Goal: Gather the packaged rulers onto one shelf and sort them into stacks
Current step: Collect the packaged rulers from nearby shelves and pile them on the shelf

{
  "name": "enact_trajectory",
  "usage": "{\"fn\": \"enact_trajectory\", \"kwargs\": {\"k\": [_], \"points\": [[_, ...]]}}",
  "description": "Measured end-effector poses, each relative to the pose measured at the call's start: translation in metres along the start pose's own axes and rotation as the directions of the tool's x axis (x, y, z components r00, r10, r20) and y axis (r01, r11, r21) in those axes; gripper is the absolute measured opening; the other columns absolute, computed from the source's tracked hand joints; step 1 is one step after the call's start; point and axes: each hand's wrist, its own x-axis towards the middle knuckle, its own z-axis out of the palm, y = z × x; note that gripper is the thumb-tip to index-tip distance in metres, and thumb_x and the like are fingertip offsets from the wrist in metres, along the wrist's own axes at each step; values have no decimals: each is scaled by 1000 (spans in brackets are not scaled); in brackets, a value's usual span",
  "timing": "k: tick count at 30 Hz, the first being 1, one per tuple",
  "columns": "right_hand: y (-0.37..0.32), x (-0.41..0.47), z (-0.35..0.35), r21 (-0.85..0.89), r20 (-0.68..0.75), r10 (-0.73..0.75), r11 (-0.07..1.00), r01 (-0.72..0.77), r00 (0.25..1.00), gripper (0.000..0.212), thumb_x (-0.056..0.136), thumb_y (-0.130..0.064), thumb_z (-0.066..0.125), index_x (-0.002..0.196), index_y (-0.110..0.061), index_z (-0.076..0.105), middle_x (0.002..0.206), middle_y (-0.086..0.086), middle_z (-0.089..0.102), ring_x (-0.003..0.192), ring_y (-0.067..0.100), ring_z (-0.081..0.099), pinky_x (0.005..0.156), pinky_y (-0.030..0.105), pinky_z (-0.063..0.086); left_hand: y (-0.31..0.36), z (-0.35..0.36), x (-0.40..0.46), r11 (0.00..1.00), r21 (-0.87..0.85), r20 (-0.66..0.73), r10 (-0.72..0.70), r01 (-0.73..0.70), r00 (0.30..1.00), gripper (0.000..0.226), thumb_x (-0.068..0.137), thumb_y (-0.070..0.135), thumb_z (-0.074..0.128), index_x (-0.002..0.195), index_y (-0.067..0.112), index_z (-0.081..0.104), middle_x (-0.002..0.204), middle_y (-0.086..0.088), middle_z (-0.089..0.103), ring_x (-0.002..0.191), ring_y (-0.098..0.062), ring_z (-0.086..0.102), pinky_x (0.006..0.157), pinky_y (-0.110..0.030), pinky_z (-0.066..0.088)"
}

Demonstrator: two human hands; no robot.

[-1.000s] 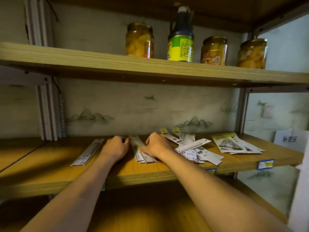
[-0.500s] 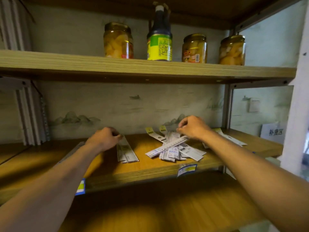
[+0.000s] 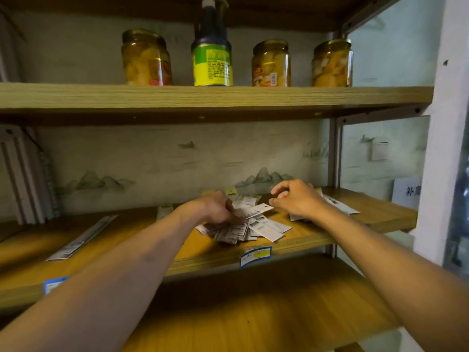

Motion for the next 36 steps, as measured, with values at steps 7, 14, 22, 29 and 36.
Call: {"fn": "enact_trajectory", "kwargs": {"k": [7, 14, 22, 29, 36], "points": [[-8, 3, 3, 8, 67, -34, 999, 34, 997, 9, 89, -32, 66, 88, -24, 70, 72, -8, 65, 67, 9, 60, 68, 26, 51, -17, -7, -15, 907, -413, -91, -129, 80, 988, 37, 88, 21, 70, 122, 8, 63, 96, -6, 67, 77, -16, 61, 57, -22, 47], [-23, 12, 50, -118, 126, 29, 993, -14, 992, 60, 76, -73, 58, 86, -15, 69, 100, 6, 69, 90, 21, 63, 80, 34, 52, -51, -34, -51, 715, -691, -139, -275, 106, 951, 14, 91, 18, 66, 102, 17, 58, 91, -11, 67, 77, -21, 62, 64, -30, 51], [-47, 12, 48, -161, 201, 91, 985, -58, 975, 70, 71, -44, 80, 126, -10, 54, 128, 8, 58, 111, 25, 57, 90, 34, 50, -72, -31, -70, 724, -682, -103, -238, 105, 966, 7, 97, 16, 57, 97, 21, 62, 102, -9, 68, 95, -21, 65, 82, -34, 53], [-39, 21, 41, 87, 179, 137, 984, -154, 974, 36, 75, -23, 81, 106, -8, 71, 101, 9, 72, 89, 23, 69, 86, 40, 56, -81, -37, -73, 730, -676, -117, -244, 103, 963, 9, 96, 18, 57, 104, 19, 63, 103, -9, 70, 95, -22, 66, 74, -32, 54], [-60, 23, 22, 468, 35, 42, 882, -53, 999, 23, 88, -14, 67, 111, -9, 67, 95, 10, 69, 75, 22, 66, 63, 30, 52, -108, -51, -86, 680, -724, -153, -317, 112, 936, 9, 95, 20, 59, 103, 22, 62, 101, -6, 69, 94, -20, 64, 75, -32, 51]]}}
